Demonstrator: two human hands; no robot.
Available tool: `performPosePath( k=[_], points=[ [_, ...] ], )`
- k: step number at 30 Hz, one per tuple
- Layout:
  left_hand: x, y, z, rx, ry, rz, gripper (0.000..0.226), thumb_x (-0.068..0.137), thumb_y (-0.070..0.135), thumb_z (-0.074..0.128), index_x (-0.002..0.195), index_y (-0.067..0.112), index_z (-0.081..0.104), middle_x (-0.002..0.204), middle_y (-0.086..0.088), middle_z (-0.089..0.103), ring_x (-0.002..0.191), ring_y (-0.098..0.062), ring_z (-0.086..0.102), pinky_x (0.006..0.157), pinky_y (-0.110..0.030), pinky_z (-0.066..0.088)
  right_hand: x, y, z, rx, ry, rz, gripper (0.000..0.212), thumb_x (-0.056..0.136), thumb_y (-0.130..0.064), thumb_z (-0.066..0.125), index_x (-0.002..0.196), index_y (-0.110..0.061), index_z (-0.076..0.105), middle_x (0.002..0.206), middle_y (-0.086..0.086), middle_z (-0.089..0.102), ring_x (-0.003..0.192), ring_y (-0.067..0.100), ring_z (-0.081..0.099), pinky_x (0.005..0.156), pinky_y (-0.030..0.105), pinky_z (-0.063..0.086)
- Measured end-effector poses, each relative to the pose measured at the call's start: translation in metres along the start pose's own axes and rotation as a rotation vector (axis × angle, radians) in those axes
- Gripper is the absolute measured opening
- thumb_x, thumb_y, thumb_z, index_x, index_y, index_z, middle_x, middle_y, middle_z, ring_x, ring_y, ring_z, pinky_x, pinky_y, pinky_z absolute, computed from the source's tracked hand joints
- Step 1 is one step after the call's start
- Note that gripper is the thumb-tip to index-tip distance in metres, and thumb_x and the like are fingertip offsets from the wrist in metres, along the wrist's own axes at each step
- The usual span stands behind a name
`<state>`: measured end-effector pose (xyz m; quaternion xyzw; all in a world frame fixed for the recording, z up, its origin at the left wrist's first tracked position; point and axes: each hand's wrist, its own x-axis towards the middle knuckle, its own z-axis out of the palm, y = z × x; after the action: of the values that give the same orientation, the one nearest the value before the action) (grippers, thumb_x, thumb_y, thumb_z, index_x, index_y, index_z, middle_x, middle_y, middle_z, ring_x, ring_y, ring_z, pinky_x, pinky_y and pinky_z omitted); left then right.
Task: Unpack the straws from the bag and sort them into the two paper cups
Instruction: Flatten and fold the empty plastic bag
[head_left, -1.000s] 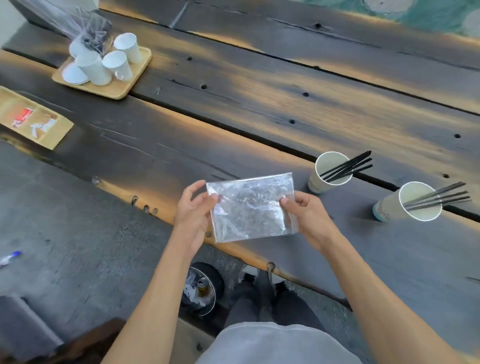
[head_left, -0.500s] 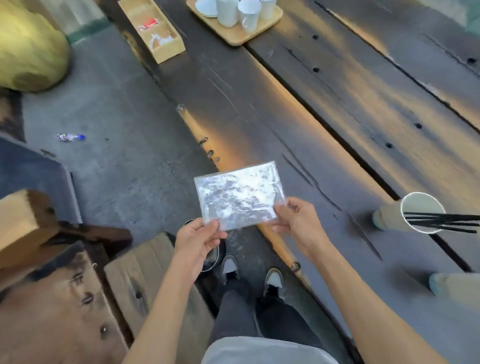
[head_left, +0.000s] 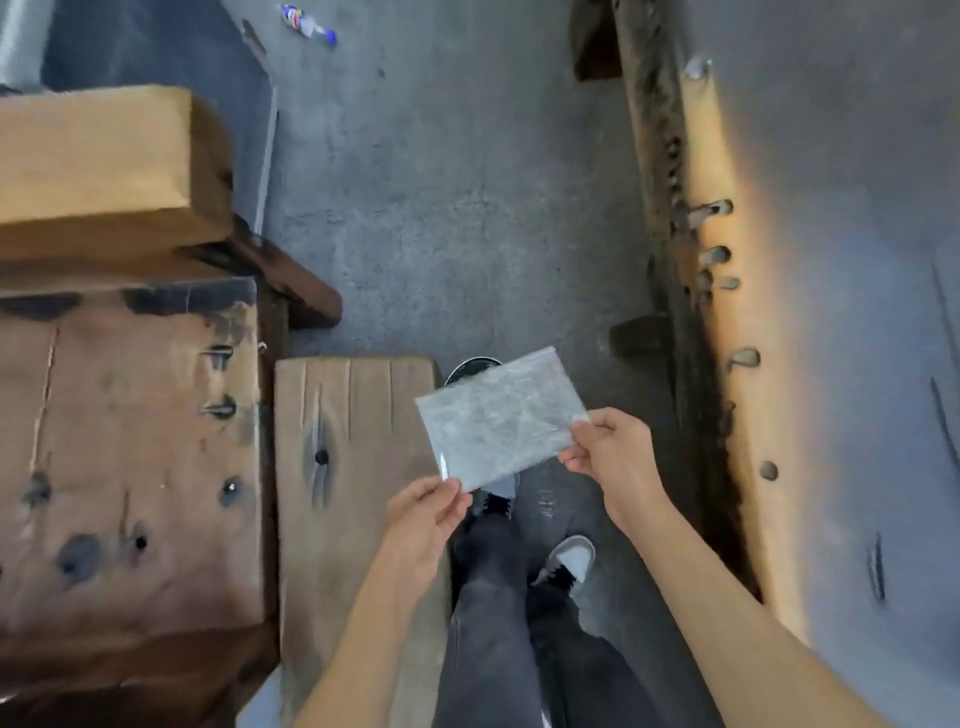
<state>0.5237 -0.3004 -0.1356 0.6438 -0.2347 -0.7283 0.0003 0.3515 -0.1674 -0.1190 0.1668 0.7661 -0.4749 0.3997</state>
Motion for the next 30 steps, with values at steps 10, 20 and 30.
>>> performPosePath(
  k=[10,20,30],
  points=[
    [0.144,-0.107,-0.016,-0.010,0.127,-0.249,0.013,0.088,-0.004,0.069,0.100,-0.007,0.065,0.070,-0.011,0.063,0.052,-0.016,0.057,0.053,-0.022,0.053,0.140,0.101,0.047,-0.298,0.086,0.118,0.009,0.094,-0.004,0.056,0.092,-0.006,0.064,0.062,0.012,0.066,0.057,0.023,0.063,0.062,0.039,0.059],
    [0.234,-0.156,0.002,-0.185,0.140,-0.354,0.004,0.093,0.002,0.065,0.092,-0.001,0.066,0.070,-0.009,0.059,0.054,-0.014,0.055,0.048,-0.018,0.049,0.251,0.155,0.081,-0.487,0.110,0.076,0.015,0.094,-0.005,0.053,0.088,-0.010,0.066,0.061,0.012,0.068,0.052,0.022,0.063,0.062,0.038,0.059],
    [0.258,-0.156,0.011,-0.212,0.254,-0.345,0.019,0.096,0.018,0.065,0.100,0.000,0.061,0.078,-0.012,0.058,0.066,-0.020,0.057,0.053,-0.024,0.058,0.270,0.158,0.103,-0.400,-0.027,0.126,0.014,0.098,-0.005,0.055,0.111,-0.010,0.061,0.099,0.015,0.070,0.059,0.020,0.068,0.057,0.032,0.058]
  ],
)
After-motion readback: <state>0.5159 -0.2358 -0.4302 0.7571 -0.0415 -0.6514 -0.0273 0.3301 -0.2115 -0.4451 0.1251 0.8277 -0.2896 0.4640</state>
